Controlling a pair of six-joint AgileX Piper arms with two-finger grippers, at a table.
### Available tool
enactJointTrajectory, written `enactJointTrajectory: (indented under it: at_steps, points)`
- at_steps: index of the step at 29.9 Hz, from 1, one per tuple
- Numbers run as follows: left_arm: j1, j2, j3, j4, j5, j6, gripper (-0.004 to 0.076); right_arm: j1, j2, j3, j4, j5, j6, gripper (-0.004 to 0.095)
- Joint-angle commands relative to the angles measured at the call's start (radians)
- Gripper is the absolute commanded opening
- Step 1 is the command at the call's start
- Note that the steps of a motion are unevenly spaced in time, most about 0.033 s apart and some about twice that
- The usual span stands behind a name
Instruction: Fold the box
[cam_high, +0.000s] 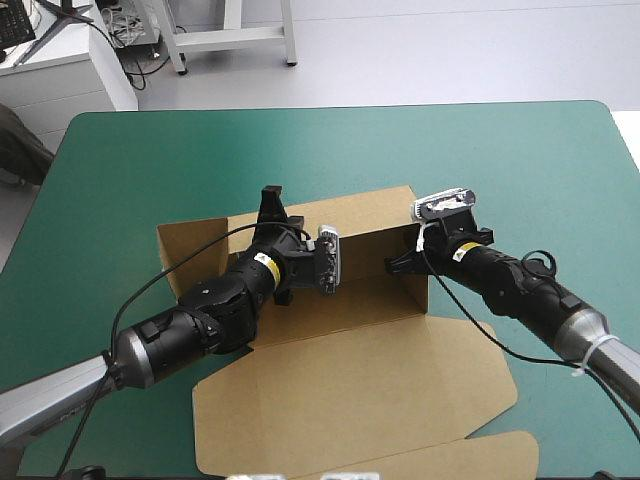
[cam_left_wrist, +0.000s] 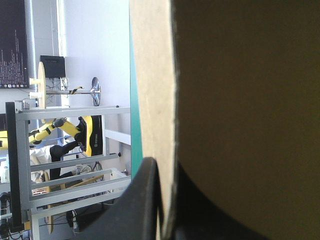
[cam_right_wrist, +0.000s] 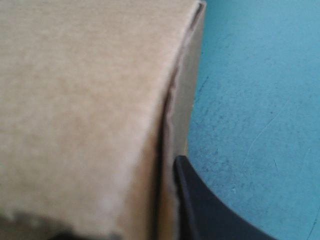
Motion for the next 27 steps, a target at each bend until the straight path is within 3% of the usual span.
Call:
enactJointTrajectory:
  at_steps: [1,9,12,16,19,27]
  points:
    - [-0.016,-0.017,-0.006,-0.086,-0.079,-0.016,-0.001,0.013,0.006,-0.021,0.047,0.028,-0.004,-0.0009]
    - [-0.03,-0.019,-0.01,-0.086,-0.068,-0.016,0.002,0.013,0.006,-0.021,0.062,0.01,0.03,-0.0008]
    - [-0.064,-0.025,-0.01,-0.086,-0.053,-0.016,0.0139,0.013,0.008,-0.021,0.062,-0.005,0.036,-0.0009]
    - [-0.122,-0.059,-0.01,-0.086,-0.041,-0.016,0.0363,0.013,0.008,-0.021,0.062,-0.019,0.038,-0.0009]
    - [-0.158,-0.096,-0.01,-0.086,-0.037,-0.018,0.0468,0.013,0.008,-0.021,0.062,-0.025,0.048,-0.0008]
    - [-0.246,-0.212,-0.01,-0.147,0.023,-0.047,0.0473,0.013,0.008,-0.021,0.062,-0.035,0.064,-0.0008]
